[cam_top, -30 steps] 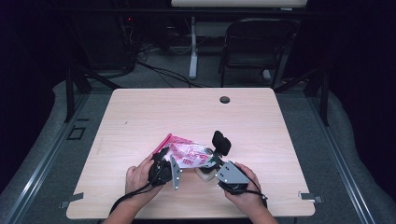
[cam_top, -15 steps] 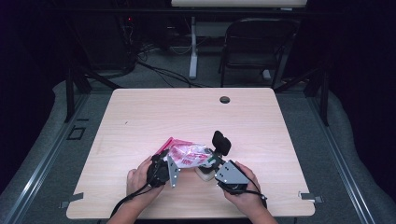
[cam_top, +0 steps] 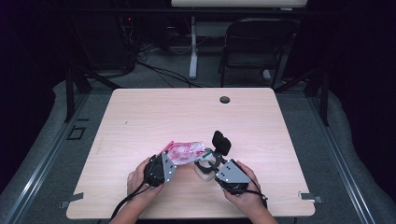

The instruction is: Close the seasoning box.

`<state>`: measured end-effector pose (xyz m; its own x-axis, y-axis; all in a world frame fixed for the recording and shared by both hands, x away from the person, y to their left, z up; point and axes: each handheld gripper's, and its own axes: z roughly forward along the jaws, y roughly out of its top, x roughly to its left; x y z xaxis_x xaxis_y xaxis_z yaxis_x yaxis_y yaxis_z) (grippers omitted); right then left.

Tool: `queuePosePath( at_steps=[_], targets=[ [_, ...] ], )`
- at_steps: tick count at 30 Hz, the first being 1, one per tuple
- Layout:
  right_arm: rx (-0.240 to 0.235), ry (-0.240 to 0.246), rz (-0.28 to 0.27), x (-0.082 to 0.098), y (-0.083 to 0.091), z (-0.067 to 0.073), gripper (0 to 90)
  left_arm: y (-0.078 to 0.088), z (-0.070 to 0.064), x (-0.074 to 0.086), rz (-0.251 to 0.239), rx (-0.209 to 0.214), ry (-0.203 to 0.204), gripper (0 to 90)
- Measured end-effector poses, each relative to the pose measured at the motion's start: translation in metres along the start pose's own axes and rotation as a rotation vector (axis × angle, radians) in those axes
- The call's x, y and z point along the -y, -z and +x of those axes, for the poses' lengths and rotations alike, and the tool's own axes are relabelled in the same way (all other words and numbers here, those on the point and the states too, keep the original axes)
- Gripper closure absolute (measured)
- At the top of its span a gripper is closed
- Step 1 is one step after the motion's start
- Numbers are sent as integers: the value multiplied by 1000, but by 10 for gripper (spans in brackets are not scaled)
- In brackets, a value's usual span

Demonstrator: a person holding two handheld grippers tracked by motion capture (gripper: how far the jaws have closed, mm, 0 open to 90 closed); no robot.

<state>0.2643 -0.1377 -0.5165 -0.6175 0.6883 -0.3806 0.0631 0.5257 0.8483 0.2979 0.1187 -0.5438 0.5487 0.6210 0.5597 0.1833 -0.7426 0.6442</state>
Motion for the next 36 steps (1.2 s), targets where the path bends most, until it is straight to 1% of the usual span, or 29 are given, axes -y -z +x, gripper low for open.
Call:
queuePosePath(
  at_steps=[2, 3, 9, 11, 17, 22, 23, 24, 25, 26, 28, 29, 34, 35, 36],
  targets=[
    [0, -5, -1, 0, 0, -1, 693, 0, 0, 0, -6, 2, 5, 735],
    [0, -6, -1, 0, 1, -1, 692, 0, 1, 0, -3, 9, 10, 735],
    [5, -9, 1, 1, 1, -2, 692, 0, 0, 1, -2, 14, 10, 736],
    [5, -13, 1, 1, 1, -2, 692, 0, 0, 2, -2, 20, 21, 736],
    [8, -13, 3, 1, 1, -2, 692, 0, 1, 3, -1, 25, 31, 737],
    [7, -18, 3, 2, 0, -2, 692, 0, 7, 5, -11, 45, 72, 739],
    [7, -18, 3, 2, 0, -2, 692, 0, 7, 5, -11, 45, 72, 740],
    [8, -18, 4, 2, 0, -2, 692, 0, 9, 6, -16, 60, 104, 742],
    [8, -18, 4, 2, 0, -2, 692, 0, 9, 6, -16, 60, 104, 743],
    [8, -19, 6, 2, 0, -2, 691, -1, 13, 8, -18, 74, 132, 744],
    [8, -19, 6, 2, 0, -2, 692, -1, 15, 10, -22, 77, 153, 746],
    [7, -19, 6, 2, 0, -2, 692, -1, 17, 11, -19, 79, 154, 747],
    [6, -21, 6, 3, -1, -2, 691, -2, 28, 19, -20, 94, 218, 751],
    [6, -21, 6, 3, -1, -2, 691, -2, 28, 19, -20, 94, 218, 751],
    [5, -21, 8, 3, -1, -2, 692, -2, 32, 23, -19, 103, 249, 753]
  ],
)
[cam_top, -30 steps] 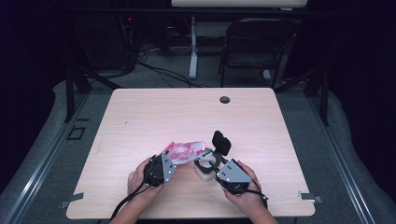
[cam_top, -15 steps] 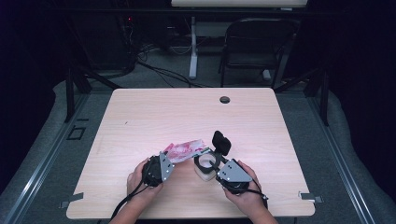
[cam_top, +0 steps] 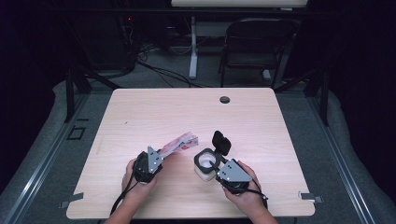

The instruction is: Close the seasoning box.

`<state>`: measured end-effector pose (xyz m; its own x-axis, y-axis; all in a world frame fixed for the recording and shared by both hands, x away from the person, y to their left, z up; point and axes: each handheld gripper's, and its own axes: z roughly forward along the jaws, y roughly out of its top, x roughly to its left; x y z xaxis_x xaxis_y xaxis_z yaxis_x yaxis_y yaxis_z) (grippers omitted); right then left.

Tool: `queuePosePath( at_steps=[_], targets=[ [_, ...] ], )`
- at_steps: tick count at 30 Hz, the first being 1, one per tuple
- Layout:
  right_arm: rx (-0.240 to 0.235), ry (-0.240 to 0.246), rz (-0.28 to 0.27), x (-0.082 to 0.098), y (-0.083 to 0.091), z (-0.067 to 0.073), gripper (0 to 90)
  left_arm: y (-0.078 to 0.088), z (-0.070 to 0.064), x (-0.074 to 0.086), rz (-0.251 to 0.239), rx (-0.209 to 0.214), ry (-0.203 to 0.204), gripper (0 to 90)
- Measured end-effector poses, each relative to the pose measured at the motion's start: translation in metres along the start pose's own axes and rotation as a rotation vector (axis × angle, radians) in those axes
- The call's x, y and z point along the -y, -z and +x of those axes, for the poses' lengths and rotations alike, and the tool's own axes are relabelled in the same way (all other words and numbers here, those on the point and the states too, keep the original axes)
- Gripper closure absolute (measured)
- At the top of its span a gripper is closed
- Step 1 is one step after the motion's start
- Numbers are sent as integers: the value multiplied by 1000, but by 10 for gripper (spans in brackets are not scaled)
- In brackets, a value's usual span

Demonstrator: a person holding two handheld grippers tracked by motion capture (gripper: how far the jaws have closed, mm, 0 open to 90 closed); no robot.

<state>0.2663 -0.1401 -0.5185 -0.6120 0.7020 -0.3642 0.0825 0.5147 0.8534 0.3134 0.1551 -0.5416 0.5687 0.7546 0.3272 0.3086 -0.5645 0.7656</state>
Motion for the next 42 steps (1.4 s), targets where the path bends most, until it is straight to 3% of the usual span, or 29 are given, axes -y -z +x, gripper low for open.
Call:
queuePosePath(
  at_steps=[7, 8, 12, 15, 19, 32, 42],
  targets=[
    [2, -1, -1, 0, 0, 0, 691, 6, 18, 6, -6, -9, 56, 756],
    [3, -2, -2, 0, 0, 0, 691, 8, 24, 10, -6, -12, 84, 757],
    [3, -3, -1, 0, 0, -1, 691, 11, 37, 19, 5, -22, 120, 759],
    [2, -3, -1, 0, 0, 0, 691, 13, 43, 24, 13, -30, 131, 759],
    [-1, 2, 3, 0, -1, 1, 691, 14, 51, 30, 25, -51, 119, 760],
    [-2, -1, 2, 0, 0, 1, 690, 20, 73, 51, 56, -121, 158, 761],
    [-3, -9, 2, 0, 0, 1, 689, 12, 68, 57, 123, -102, 140, 739]
  ],
)
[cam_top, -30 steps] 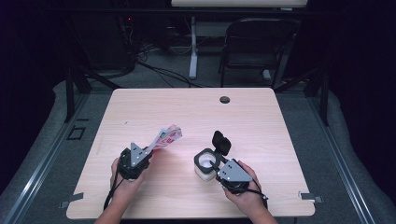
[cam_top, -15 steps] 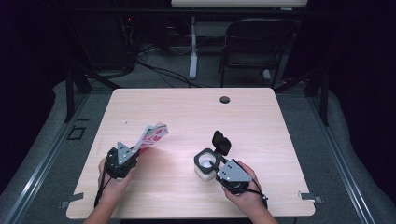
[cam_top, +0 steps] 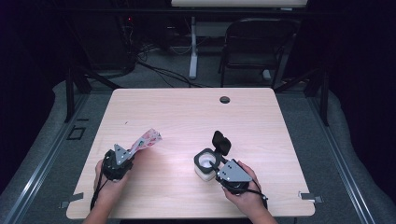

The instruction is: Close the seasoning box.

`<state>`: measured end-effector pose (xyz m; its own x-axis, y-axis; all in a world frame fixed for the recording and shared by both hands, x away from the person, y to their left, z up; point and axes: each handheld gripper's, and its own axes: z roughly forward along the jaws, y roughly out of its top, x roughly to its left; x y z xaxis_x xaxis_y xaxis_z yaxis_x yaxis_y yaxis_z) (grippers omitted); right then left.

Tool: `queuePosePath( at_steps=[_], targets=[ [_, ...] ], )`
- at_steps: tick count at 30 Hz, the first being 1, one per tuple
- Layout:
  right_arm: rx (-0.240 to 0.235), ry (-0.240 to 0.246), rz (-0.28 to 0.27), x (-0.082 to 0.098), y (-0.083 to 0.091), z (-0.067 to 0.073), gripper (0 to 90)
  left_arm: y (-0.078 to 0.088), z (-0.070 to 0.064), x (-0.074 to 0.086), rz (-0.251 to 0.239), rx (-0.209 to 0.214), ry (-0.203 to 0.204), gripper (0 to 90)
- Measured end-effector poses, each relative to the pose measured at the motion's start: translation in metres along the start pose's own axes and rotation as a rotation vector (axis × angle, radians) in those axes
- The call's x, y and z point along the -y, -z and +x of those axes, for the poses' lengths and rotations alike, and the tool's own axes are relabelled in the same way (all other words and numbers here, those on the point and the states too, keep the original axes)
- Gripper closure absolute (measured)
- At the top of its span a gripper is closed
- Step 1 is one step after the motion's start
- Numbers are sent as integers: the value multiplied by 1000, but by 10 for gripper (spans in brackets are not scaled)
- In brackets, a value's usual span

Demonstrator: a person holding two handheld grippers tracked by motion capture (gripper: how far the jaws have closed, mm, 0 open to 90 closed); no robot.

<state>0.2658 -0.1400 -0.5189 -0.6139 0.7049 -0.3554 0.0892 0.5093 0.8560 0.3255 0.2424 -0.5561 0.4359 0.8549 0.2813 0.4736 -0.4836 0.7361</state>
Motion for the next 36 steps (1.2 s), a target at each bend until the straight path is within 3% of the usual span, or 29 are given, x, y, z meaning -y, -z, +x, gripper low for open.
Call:
queuePosePath(
  at_steps=[4, 11, 15, 21, 28, 36],
  targets=[
    [-1, 0, 0, 0, 0, 0, 685, -3, -1, 1, 15, 32, 23, 706],
    [-1, -3, 1, 0, 0, 0, 680, -5, -9, 0, 27, 75, 11, 642],
    [-3, -6, 2, 1, 0, -1, 679, -4, -11, 1, 43, 79, -7, 607],
    [-10, -22, 1, 2, -1, -3, 678, -3, -11, 1, 34, 91, 15, 566],
    [-9, -21, 8, 4, -1, -3, 677, -2, -13, 0, 25, 110, 12, 492],
    [-16, -35, 6, 4, -1, -3, 675, -2, -18, 2, 45, 114, -12, 437]
  ],
)
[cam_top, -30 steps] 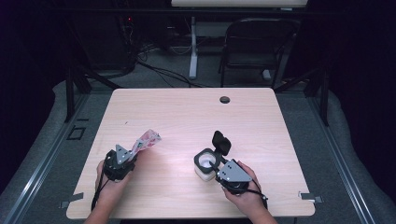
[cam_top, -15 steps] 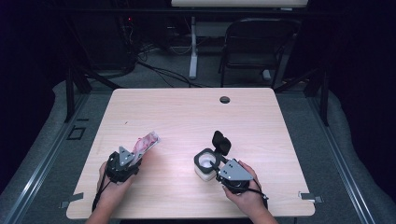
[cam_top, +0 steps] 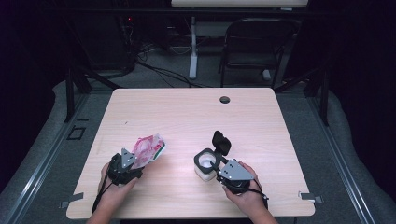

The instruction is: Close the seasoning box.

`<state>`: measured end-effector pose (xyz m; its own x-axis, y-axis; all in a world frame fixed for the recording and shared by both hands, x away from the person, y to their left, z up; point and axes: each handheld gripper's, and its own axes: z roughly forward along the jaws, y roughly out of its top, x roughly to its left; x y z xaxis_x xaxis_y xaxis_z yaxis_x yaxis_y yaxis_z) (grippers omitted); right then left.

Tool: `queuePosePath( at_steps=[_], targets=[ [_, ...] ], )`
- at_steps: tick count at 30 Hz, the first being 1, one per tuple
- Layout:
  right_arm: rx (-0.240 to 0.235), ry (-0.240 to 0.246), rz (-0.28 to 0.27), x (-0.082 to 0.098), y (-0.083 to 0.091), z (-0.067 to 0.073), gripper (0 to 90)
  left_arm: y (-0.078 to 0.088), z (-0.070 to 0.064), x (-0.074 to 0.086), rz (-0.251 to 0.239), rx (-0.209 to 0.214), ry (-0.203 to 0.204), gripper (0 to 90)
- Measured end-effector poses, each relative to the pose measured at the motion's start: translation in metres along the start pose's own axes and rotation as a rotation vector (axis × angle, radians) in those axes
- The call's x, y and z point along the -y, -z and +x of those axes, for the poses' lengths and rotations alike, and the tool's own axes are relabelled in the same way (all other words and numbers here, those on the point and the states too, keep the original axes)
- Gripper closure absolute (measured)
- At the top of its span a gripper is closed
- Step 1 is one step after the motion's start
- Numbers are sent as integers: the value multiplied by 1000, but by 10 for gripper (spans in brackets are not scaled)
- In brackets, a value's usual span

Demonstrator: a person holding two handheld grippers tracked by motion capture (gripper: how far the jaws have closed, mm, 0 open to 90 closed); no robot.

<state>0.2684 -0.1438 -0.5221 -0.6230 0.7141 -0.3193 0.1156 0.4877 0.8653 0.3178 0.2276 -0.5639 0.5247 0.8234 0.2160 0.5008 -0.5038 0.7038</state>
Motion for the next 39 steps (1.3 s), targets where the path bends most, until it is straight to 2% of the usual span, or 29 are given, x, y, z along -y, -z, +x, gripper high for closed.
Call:
queuePosePath(
  at_steps=[6, 11, 25, 26, 29, 36, 39],
  targets=[
    [-4, -3, 4, 1, 0, 0, 669, -4, -4, 0, 23, 15, -31, 369],
    [-2, -19, 6, 2, 1, -3, 663, -3, -6, 1, 29, 17, -58, 364],
    [3, -40, 8, 3, 2, -6, 605, 3, -14, 1, 14, 24, -95, 338],
    [7, -39, 11, 4, 2, -6, 603, 6, -17, 1, 19, 22, -113, 338],
    [3, -48, 10, 4, 2, -7, 599, 11, -21, 2, 12, 27, -119, 338],
    [-6, -62, 6, 4, 4, -8, 583, 26, -26, 3, -4, 59, -114, 340],
    [-15, -84, 5, 3, 5, -11, 574, 33, -27, 3, -14, 69, -107, 340]
  ],
)
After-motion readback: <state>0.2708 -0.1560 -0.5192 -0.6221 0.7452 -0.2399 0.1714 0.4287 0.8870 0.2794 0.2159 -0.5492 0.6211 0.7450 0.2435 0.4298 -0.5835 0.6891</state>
